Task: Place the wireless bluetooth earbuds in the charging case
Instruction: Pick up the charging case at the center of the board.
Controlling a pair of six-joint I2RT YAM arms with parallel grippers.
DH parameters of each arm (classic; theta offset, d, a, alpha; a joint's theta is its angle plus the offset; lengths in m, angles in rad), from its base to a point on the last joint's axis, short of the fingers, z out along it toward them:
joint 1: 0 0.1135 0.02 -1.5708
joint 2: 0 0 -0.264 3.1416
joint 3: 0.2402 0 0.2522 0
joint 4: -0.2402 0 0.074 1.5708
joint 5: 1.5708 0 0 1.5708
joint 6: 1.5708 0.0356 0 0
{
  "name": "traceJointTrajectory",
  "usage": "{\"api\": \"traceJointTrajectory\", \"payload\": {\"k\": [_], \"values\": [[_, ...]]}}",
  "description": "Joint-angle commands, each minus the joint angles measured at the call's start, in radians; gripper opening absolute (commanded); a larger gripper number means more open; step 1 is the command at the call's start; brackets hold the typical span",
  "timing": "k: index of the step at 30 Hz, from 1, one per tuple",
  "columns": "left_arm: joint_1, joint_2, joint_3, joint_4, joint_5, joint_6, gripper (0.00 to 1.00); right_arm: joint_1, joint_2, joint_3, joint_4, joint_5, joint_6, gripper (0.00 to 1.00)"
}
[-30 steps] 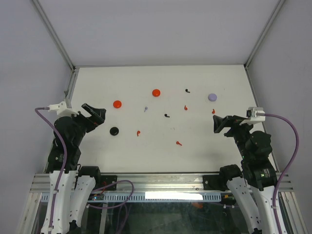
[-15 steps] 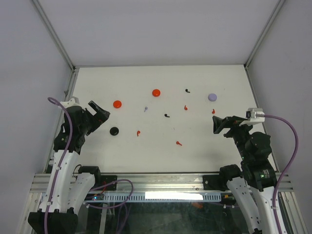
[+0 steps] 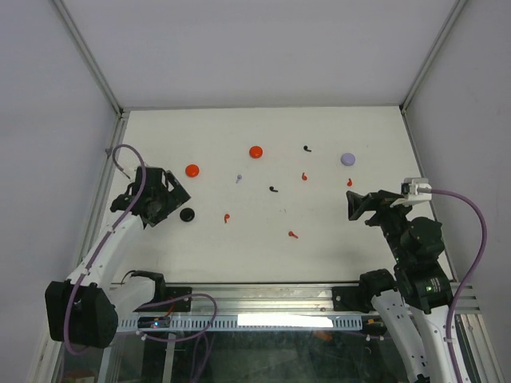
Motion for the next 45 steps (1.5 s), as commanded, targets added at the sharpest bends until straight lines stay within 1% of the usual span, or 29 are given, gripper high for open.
{"api": "traceJointTrajectory", "payload": {"k": [1,8,10,16,22,27,36,41,45], "values": [[-0.1,0.078,0.031,0.007,-0.131,-0.038,0.99,0.008,-0.01,0.005,0.062,-0.016,-0.018,0.99],[-0.145,0.214,0.051,0.009,-0.202,-0.024,0.99,0.012,-0.012,0.003,0.065,-0.025,-0.021,0.99],[-0.155,0.244,0.063,0.01,-0.218,-0.016,0.97,0.013,-0.013,0.001,0.067,-0.031,-0.022,0.99],[-0.188,0.33,0.092,0.039,-0.204,0.004,0.92,0.014,-0.015,0.0,0.069,-0.035,-0.024,0.99],[-0.194,0.405,0.111,0.076,-0.174,0.027,0.87,0.015,-0.015,0.0,0.068,-0.038,-0.025,0.99],[-0.193,0.46,0.116,0.09,-0.178,0.037,0.79,0.015,-0.014,-0.001,0.068,-0.039,-0.025,0.99],[-0.192,0.507,0.112,0.12,-0.173,0.047,0.65,0.016,-0.017,0.0,0.068,-0.042,-0.026,0.99],[-0.193,0.51,0.103,0.122,-0.155,0.049,0.51,0.017,-0.014,-0.001,0.07,-0.054,-0.027,0.99],[-0.193,0.464,0.091,0.131,-0.136,0.069,0.43,0.016,-0.005,-0.006,0.076,-0.062,-0.02,0.99]]}}
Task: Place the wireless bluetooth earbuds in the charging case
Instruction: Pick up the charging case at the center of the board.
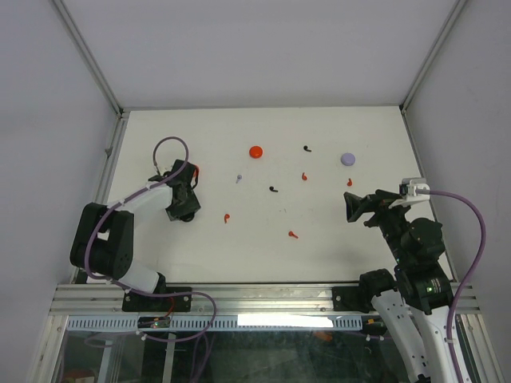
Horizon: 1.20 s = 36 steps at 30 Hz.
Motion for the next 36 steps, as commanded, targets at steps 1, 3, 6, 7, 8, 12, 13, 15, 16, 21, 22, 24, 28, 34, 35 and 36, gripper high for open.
{"api": "traceJointTrajectory", "payload": {"k": [1,3,6,7,8,12,13,15,16,21,22,24,28,34,35,36], "values": [[-0.01,-0.054,0.009,0.046,0.043,0.044,0.42,0.007,0.007,-0.007,0.07,-0.032,-0.006,0.99],[-0.019,-0.08,0.014,0.046,0.053,0.075,0.4,0.008,0.017,-0.01,0.074,-0.059,-0.003,0.99],[-0.046,-0.136,0.03,0.049,0.07,0.125,0.38,0.01,0.032,-0.02,0.09,-0.112,0.02,0.99],[-0.06,-0.152,0.038,0.05,0.073,0.149,0.38,0.011,0.039,-0.021,0.097,-0.148,0.024,0.99],[-0.075,-0.166,0.045,0.054,0.073,0.17,0.38,0.01,0.049,-0.022,0.102,-0.18,0.026,0.99],[-0.158,-0.232,0.07,0.086,0.061,0.263,0.38,0.01,0.103,-0.009,0.124,-0.289,0.04,0.99],[-0.176,-0.244,0.076,0.098,0.063,0.291,0.38,0.011,0.117,-0.002,0.129,-0.321,0.037,0.99],[-0.214,-0.263,0.091,0.119,0.071,0.349,0.38,0.01,0.144,0.012,0.13,-0.37,0.032,0.99],[-0.234,-0.269,0.1,0.128,0.074,0.376,0.38,0.01,0.161,0.021,0.13,-0.388,0.034,0.99],[-0.348,-0.293,0.138,0.194,0.067,0.532,0.4,0.01,0.237,0.043,0.152,-0.505,0.057,0.99],[-0.375,-0.295,0.142,0.209,0.062,0.57,0.41,0.01,0.257,0.049,0.155,-0.525,0.062,0.99],[-0.423,-0.294,0.152,0.239,0.057,0.641,0.44,0.011,0.312,0.069,0.158,-0.568,0.069,0.99],[-0.507,-0.28,0.178,0.287,0.034,0.768,0.47,0.01,0.43,0.117,0.161,-0.655,0.07,0.99],[-0.636,-0.277,0.184,0.365,0.056,0.988,0.45,0.01,0.565,0.186,0.186,-0.702,0.111,0.97],[-0.655,-0.276,0.184,0.375,0.06,1.023,0.45,0.011,0.586,0.199,0.186,-0.712,0.121,0.96],[-0.671,-0.275,0.183,0.383,0.066,1.059,0.45,0.011,0.608,0.208,0.187,-0.724,0.131,0.95]]}}
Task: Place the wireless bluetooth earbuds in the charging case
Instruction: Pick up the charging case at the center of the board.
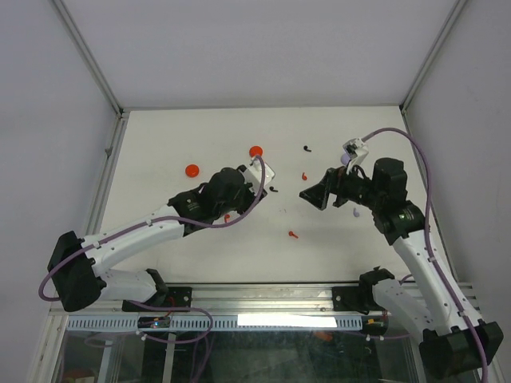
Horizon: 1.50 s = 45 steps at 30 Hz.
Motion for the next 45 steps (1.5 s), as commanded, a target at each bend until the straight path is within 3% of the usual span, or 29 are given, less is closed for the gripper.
{"api": "traceJointTrajectory", "payload": {"k": [1,15,29,32,37,41,45], "values": [[-0.073,-0.014,0.039,0.118,0.026,0.234,0.44,0.005,0.073,0.087,0.069,-0.095,0.059,0.94],[-0.216,-0.039,-0.023,0.268,0.118,0.557,0.4,0.138,0.238,0.115,0.175,-0.149,0.162,0.77],[-0.263,-0.029,-0.023,0.279,0.098,0.617,0.4,0.258,0.31,0.119,0.198,-0.119,0.15,0.41],[-0.268,-0.031,-0.022,0.28,0.094,0.616,0.42,0.262,0.312,0.119,0.196,-0.116,0.14,0.27],[-0.271,-0.041,-0.033,0.28,0.073,0.563,0.54,0.263,0.298,0.117,0.187,-0.108,0.103,0.0],[-0.271,-0.079,-0.062,0.3,0.036,0.471,0.78,0.263,0.272,0.101,0.219,-0.107,0.09,0.0],[-0.27,-0.148,-0.116,0.349,0.007,0.32,0.82,0.261,0.224,0.066,0.284,-0.083,0.096,0.0]]}}
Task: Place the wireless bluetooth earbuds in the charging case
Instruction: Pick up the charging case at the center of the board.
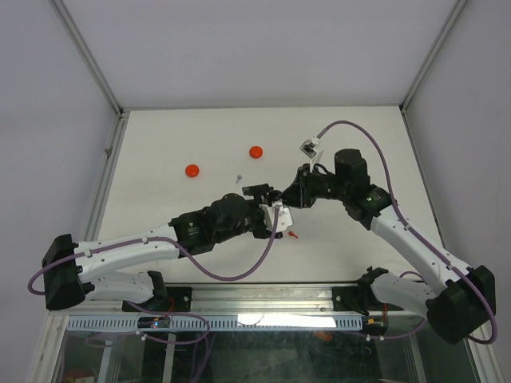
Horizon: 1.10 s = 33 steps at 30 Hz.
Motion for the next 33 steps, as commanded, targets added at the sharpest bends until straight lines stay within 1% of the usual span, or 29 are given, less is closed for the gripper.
{"api": "traceJointTrajectory", "payload": {"k": [1,4,7,9,11,15,18,22,28,31,33], "values": [[-0.007,-0.121,-0.055,0.131,-0.041,-0.194,0.82,0.005,-0.086,-0.01,0.154,0.025,-0.007,0.0],[-0.002,-0.189,-0.125,0.225,-0.039,-0.309,0.81,0.003,-0.125,-0.054,0.245,0.019,0.004,0.0],[0.017,-0.25,-0.189,0.306,0.003,-0.433,0.79,0.001,-0.153,-0.083,0.324,0.007,0.013,0.0],[0.045,-0.287,-0.229,0.36,0.069,-0.516,0.78,0.001,-0.176,-0.104,0.374,-0.002,0.022,0.0],[0.097,-0.32,-0.266,0.41,0.148,-0.605,0.78,-0.002,-0.193,-0.125,0.427,-0.018,0.032,0.0],[0.272,-0.372,-0.346,0.526,0.372,-0.798,0.76,-0.003,-0.201,-0.153,0.51,-0.063,0.061,0.0],[0.331,-0.383,-0.383,0.624,0.476,-0.914,0.75,-0.002,-0.203,-0.177,0.591,-0.107,0.099,0.0],[0.344,-0.357,-0.401,0.722,0.514,-0.987,0.74,-0.002,-0.186,-0.206,0.714,-0.164,0.153,0.0],[0.359,-0.289,-0.439,0.944,0.557,-1.111,0.71,-0.002,-0.156,-0.231,0.861,-0.205,0.217,0.0],[0.361,-0.253,-0.445,1.006,0.581,-1.143,0.67,0.002,-0.137,-0.228,0.889,-0.224,0.236,0.0],[0.361,-0.23,-0.437,1.029,0.606,-1.159,0.63,0.007,-0.125,-0.228,0.903,-0.233,0.243,0.0]]}}
